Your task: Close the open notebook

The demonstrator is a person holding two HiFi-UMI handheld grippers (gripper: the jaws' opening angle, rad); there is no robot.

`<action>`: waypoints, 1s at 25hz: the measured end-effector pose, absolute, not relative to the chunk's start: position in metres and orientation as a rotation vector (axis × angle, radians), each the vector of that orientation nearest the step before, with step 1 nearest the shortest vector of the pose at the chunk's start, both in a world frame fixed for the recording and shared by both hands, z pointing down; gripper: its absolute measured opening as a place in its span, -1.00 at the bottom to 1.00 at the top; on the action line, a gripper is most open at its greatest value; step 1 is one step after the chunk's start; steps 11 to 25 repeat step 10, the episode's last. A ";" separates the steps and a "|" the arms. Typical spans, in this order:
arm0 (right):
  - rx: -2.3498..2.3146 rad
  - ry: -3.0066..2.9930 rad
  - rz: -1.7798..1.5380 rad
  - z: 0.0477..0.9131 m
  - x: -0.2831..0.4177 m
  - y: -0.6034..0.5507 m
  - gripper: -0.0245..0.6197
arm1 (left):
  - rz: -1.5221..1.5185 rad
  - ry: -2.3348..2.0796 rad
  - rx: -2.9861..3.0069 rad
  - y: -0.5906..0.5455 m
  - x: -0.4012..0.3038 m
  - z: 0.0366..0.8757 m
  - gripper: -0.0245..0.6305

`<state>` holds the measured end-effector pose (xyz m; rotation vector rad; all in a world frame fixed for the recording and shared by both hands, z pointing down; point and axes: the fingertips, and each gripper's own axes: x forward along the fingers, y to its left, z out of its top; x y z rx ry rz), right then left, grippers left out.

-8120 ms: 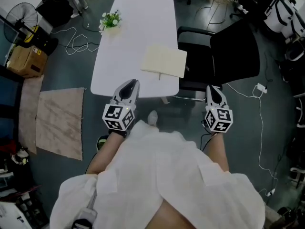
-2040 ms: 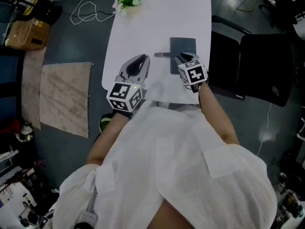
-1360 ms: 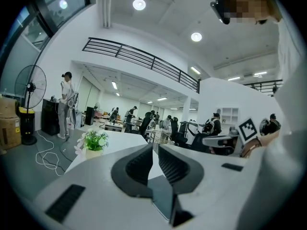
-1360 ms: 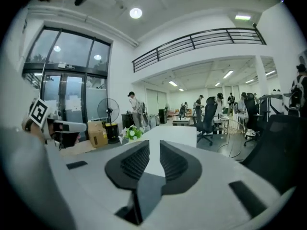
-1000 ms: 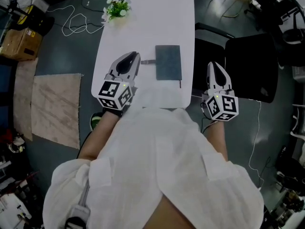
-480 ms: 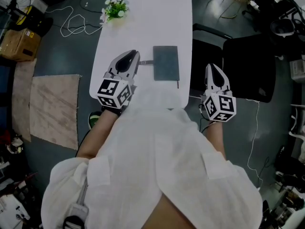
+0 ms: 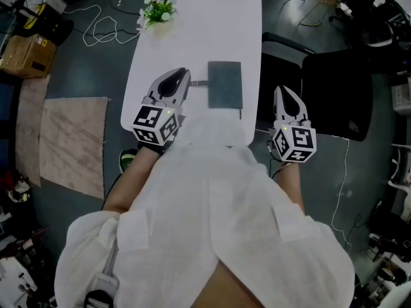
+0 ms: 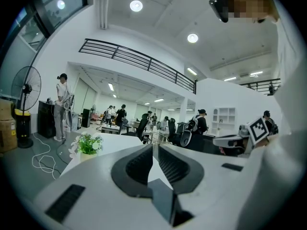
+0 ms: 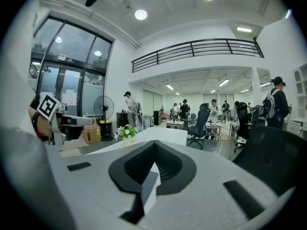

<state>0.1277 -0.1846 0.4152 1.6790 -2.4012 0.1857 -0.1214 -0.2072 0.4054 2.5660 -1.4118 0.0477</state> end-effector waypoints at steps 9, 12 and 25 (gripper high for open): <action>1.653 -2.414 0.198 0.418 0.129 -0.186 -0.92 | 0.060 -1.412 2.560 -0.205 -0.118 0.409 -0.82; 1.652 -2.414 0.199 0.418 0.130 -0.185 -0.92 | 0.062 -1.412 2.559 -0.205 -0.117 0.409 -0.82; 1.652 -2.414 0.199 0.418 0.130 -0.185 -0.92 | 0.062 -1.412 2.559 -0.205 -0.117 0.409 -0.82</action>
